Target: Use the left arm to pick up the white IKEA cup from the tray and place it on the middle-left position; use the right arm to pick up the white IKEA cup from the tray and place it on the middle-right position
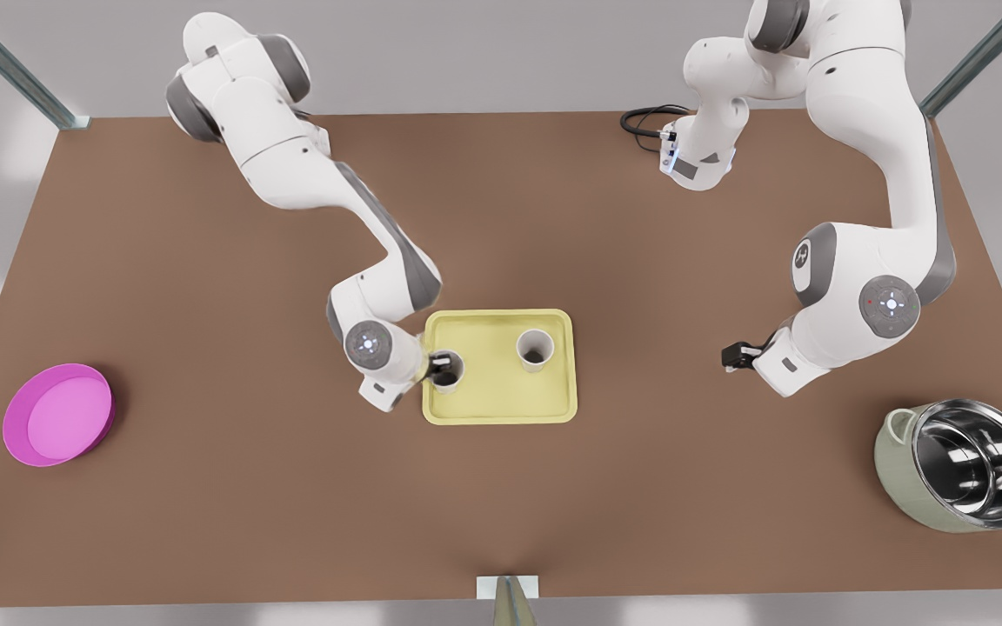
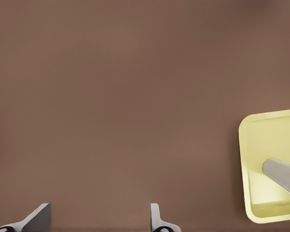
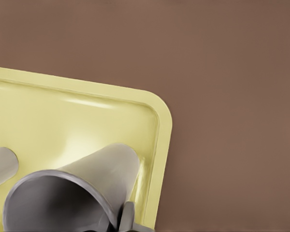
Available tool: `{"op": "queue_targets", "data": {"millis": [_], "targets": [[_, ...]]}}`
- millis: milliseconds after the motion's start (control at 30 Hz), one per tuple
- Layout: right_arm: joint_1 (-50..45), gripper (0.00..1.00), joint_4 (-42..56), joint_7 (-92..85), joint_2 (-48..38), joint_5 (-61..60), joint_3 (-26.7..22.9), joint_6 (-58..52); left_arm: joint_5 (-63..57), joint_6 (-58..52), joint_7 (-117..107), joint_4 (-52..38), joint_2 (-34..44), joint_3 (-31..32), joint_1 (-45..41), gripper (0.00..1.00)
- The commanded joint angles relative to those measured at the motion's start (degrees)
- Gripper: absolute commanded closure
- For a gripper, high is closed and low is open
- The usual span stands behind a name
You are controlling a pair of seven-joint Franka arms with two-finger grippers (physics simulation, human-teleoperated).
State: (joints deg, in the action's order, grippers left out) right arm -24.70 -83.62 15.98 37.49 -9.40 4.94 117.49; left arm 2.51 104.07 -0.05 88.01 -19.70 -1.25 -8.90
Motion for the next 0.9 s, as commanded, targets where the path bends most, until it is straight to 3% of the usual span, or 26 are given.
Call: {"op": "queue_targets", "data": {"millis": [0, 100, 267, 400, 467, 633, 733, 767, 800, 833, 867], "targets": [[2.29, 0.81, 0.04, 2.04, -1.63, -0.62, -0.02, -0.86, -0.05, 0.34, -2.93, -0.03, -0.16, 0.02, -1.55, 0.0], [11.25, 0.81, -0.05, -4.8, -3.56, -0.53, 0.07, -3.93, -2.07, 5.61, -19.8, 0.15, -3.94, 0.02, -10.69, 0.0], [29.36, 0.8, -0.14, -39.26, -3.21, 4.12, -0.02, -8.59, -1.72, 9.84, -29.22, 2.16, -7.54, 0.11, -15.79, 0.0], [29.19, 0.8, -0.14, -39.27, -0.93, 6.58, 0.07, -8.15, 9.79, 13.61, -15.51, 10.51, -3.24, -0.16, -14.13, 0.0], [29.1, 0.8, -0.05, -39.27, 0.83, 6.58, 0.16, -7.8, 10.59, 25.74, -16.55, 20.36, -0.16, 0.11, -15.09, 0.0], [29.1, 0.78, -0.05, -39.27, 1.53, 6.67, 0.33, -7.71, 4.17, 29.08, -30.62, 12.8, -7.45, -0.07, -21.15, 0.0], [29.1, 0.78, -0.05, -39.27, 2.06, 6.67, 0.33, -7.71, 4.17, 29.08, -32.03, 12.36, -8.07, -0.07, -22.03, 0.0], [29.1, 0.74, -0.05, -39.27, 1.97, 6.76, 0.33, -7.71, 4.17, 29.08, -32.38, 12.19, -8.16, -0.07, -22.47, 0.0], [29.1, 0.18, -0.05, -39.27, 2.06, 6.67, 0.33, -7.71, 4.08, 29.35, -32.99, 12.1, -8.69, -0.07, -23.17, 0.0], [29.1, 0.0, -0.05, -39.45, 2.06, 6.76, 0.33, -7.71, 4.08, 29.44, -33.87, 11.4, -9.39, -0.07, -23.79, 0.0], [29.1, 0.0, -0.05, -39.45, 2.06, 6.76, 0.33, -7.71, 4.08, 29.44, -35.28, 10.52, -9.91, -0.07, -24.49, 0.0]]}}
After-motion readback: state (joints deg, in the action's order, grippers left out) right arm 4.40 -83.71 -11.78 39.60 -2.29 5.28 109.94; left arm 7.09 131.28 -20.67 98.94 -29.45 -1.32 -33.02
